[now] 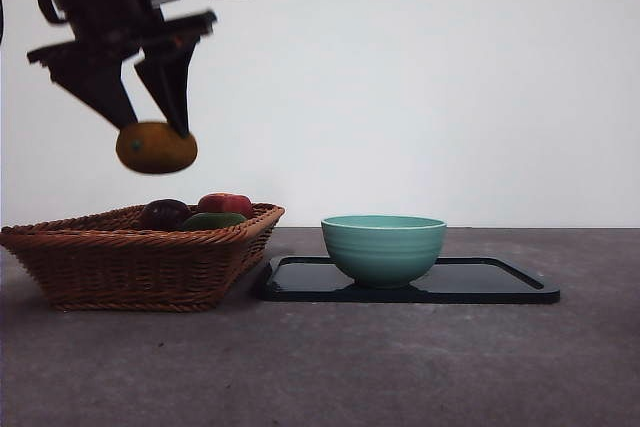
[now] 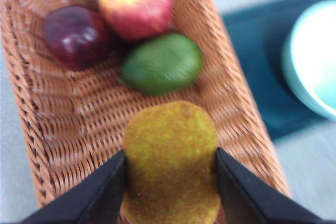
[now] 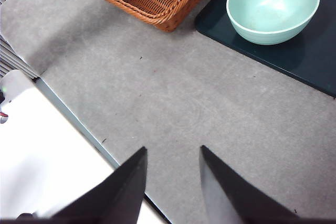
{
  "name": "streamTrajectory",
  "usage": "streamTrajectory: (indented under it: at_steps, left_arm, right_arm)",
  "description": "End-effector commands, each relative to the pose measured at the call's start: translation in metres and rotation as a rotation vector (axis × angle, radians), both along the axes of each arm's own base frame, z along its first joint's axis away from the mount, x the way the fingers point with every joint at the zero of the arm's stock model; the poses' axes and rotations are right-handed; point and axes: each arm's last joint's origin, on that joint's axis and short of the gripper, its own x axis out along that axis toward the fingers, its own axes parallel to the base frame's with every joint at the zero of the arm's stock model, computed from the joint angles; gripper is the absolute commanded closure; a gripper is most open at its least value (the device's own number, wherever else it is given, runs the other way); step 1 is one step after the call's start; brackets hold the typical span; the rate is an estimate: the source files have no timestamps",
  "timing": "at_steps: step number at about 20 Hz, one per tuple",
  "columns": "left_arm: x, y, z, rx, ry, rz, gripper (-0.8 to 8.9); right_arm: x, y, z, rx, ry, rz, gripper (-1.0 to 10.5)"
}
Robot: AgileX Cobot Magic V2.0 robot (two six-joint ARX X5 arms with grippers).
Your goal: Pick up the wifruite, put it on the bowl, pick up the plate, put it on desk
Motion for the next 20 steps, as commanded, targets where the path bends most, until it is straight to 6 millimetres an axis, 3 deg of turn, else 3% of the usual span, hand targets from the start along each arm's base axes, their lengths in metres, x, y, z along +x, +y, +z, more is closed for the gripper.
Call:
streamTrajectory:
  at_steps: [1,8,20]
  left_arm:
    - [0.003,-0.001,-0.015,-0.022,-0.004,0.059,6.28]
    - [-0.001,0.0,-0.062,-0.044,-0.017,0.132,6.29]
    - [0.009,-0.003,-0.099,-0.001,0.021,0.14,6.27]
  right_arm:
    - [0.0,0.001,0.003,0.005,-0.019,0.013,7.9]
    - [0.001,0.001,0.004,0.005,-0.027,0.008,7.9]
    - [0.001,0.001,0.004,0.017,-0.009,-0.008,7.9]
